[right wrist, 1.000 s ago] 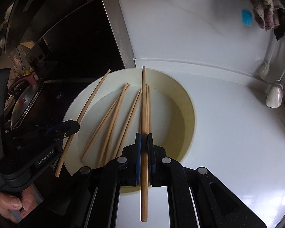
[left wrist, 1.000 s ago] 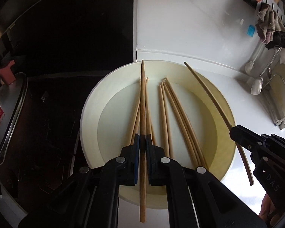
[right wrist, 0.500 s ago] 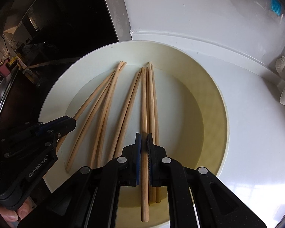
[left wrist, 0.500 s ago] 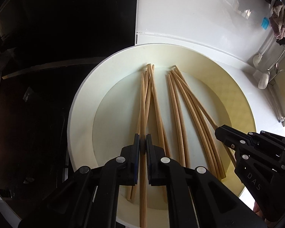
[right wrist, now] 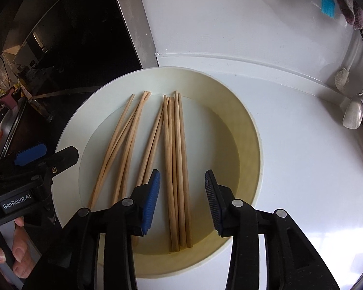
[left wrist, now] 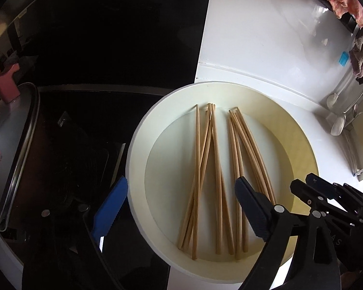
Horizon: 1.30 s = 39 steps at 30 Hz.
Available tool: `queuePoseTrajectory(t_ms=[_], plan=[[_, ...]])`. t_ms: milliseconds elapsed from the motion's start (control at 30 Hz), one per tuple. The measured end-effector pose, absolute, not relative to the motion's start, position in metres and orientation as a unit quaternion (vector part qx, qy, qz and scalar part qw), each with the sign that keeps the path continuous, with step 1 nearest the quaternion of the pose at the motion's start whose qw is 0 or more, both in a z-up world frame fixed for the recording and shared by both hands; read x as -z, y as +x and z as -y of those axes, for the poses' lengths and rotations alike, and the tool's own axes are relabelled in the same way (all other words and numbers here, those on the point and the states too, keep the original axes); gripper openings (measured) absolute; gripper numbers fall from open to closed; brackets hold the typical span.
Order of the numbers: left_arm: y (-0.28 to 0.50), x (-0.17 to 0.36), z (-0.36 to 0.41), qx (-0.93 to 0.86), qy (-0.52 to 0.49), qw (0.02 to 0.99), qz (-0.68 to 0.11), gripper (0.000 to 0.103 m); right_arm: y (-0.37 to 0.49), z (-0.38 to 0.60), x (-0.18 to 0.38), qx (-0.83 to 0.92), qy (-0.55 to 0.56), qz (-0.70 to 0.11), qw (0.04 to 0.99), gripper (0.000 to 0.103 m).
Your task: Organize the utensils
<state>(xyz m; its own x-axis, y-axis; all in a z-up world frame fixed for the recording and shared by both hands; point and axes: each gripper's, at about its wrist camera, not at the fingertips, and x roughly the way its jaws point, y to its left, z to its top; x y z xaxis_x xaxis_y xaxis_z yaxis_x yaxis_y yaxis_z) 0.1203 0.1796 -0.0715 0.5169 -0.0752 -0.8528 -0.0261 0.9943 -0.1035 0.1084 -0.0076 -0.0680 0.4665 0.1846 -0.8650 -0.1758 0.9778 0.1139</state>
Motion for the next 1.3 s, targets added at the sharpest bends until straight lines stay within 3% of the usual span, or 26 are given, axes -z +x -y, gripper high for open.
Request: queuePoseTrajectory(t_ms=[300,567,1300], plan=[[0.097,0.054,-0.177,-0.004,-0.045,0.875,-0.483,0.093,0.076,0.024,0.053,-0.103,0.017,-0.502,0.859,0.053],[0.073,0.039,-0.172,-0.015,-0.043,0.882,-0.47,0.096,0.062,0.027,0.038,-0.111,0.015,-0.484,0.868,0.057],[0.036,0.017,-0.158,-0.052,-0.041,0.887,-0.457,0.096,0.04,0.036,0.023,-0.144,0.001,-0.481,0.865,0.061]])
